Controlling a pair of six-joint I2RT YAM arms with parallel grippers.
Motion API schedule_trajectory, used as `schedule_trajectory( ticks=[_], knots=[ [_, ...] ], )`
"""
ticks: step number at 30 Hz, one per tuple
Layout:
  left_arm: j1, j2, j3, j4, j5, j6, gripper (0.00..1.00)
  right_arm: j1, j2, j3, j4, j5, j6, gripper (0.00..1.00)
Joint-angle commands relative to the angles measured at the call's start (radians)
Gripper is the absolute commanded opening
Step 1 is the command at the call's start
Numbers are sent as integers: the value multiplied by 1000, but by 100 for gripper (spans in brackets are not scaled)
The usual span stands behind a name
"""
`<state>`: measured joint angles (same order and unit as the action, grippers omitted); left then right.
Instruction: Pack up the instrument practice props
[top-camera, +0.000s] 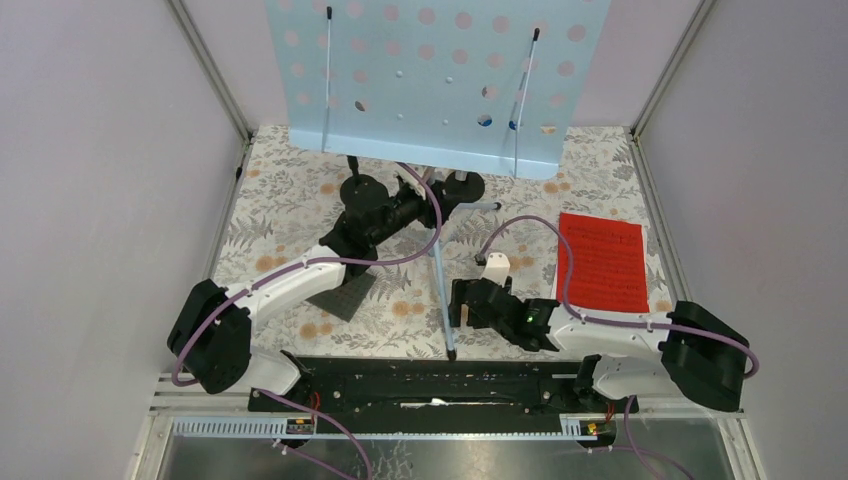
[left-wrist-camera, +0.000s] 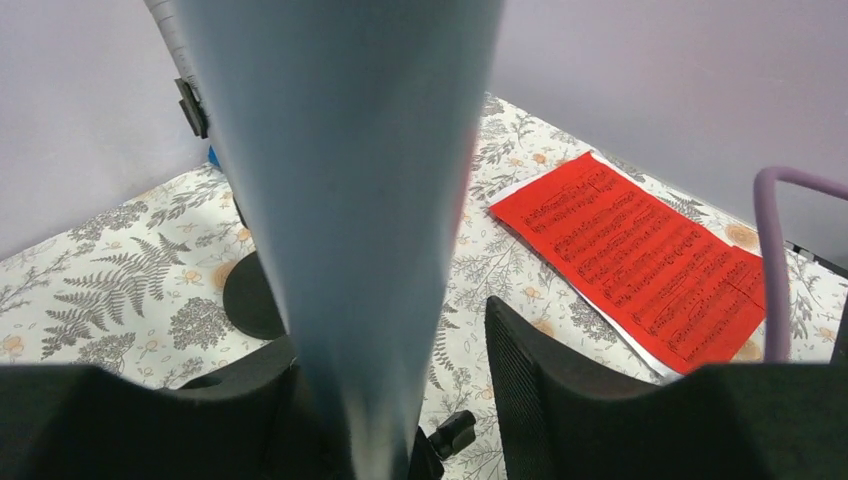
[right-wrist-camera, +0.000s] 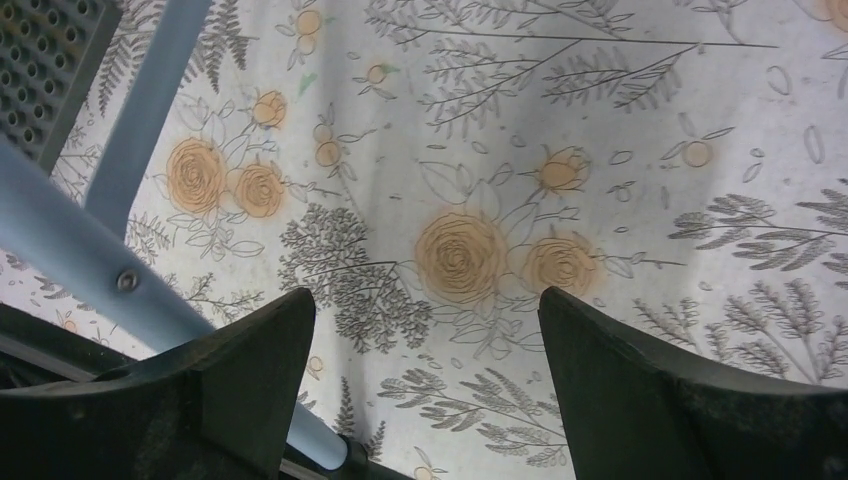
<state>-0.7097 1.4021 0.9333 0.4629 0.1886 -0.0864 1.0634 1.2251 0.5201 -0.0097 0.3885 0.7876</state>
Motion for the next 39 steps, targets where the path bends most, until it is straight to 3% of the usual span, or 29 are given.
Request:
schedule_trajectory(
  ticks=[1, 4, 10, 13, 18, 25, 32, 39],
  knots=[
    [-12, -5, -15, 2, -10, -40, 53, 100, 53, 90, 95, 97, 77, 90],
    [-12, -8, -14, -3, -40, -52, 43, 152, 104, 132, 99, 120, 79, 90],
    [-13, -23, -16, -9, -122, -75, 11, 207, 177, 173, 132, 128, 99, 90],
    [-12, -29, -22, -3, -112, -74, 0, 217, 171, 168, 134, 137, 105, 90],
    [-12, -20, -20, 25, 38, -66, 0, 222, 77, 126, 109, 187, 91, 91],
    [-12, -25, -33, 61, 49, -112, 0, 204, -158, 95, -49, 284, 20, 99],
    [-12, -44, -7, 9, -60, -167, 0, -104, -347, 48, 62, -54, -80, 99],
    [-8, -44, -62, 18, -107, -191, 0, -135, -335, 151, 100, -87, -376, 100]
  ],
)
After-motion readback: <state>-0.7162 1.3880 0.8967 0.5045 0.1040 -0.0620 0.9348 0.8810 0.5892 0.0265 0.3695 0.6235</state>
